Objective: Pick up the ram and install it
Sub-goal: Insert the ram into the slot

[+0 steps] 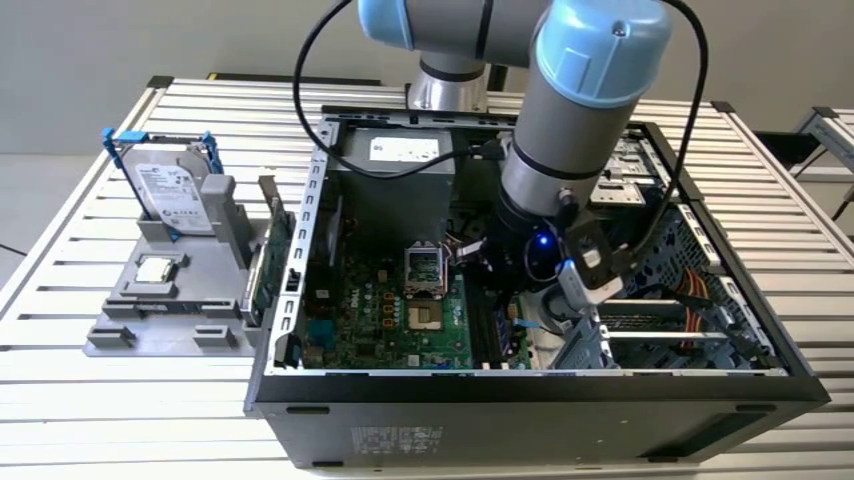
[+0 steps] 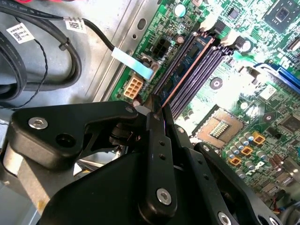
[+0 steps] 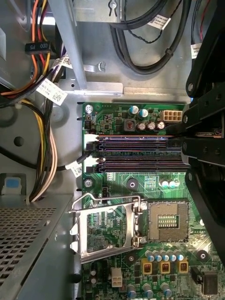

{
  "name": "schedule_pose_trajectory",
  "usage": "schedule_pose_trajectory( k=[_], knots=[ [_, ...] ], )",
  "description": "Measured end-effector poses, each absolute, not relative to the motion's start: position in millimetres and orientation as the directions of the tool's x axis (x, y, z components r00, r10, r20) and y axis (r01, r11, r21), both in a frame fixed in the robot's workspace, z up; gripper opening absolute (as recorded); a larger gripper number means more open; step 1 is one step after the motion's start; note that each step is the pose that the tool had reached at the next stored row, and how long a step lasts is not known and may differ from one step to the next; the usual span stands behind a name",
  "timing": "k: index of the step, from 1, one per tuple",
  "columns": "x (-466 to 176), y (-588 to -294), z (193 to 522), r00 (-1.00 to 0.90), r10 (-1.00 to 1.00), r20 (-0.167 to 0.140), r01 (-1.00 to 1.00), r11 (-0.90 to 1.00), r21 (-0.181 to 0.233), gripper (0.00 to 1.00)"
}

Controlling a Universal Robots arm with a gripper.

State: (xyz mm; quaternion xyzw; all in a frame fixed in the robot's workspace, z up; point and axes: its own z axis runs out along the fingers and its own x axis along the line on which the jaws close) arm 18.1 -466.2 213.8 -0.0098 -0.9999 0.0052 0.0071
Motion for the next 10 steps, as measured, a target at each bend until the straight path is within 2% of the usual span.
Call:
schedule_pose_trajectory(
  k=[10],
  knots=[
    [18.1, -466.2, 212.0, -1.0, 0.02, 0.014, 0.02, 1.0, -0.01, 0.0]
  ],
)
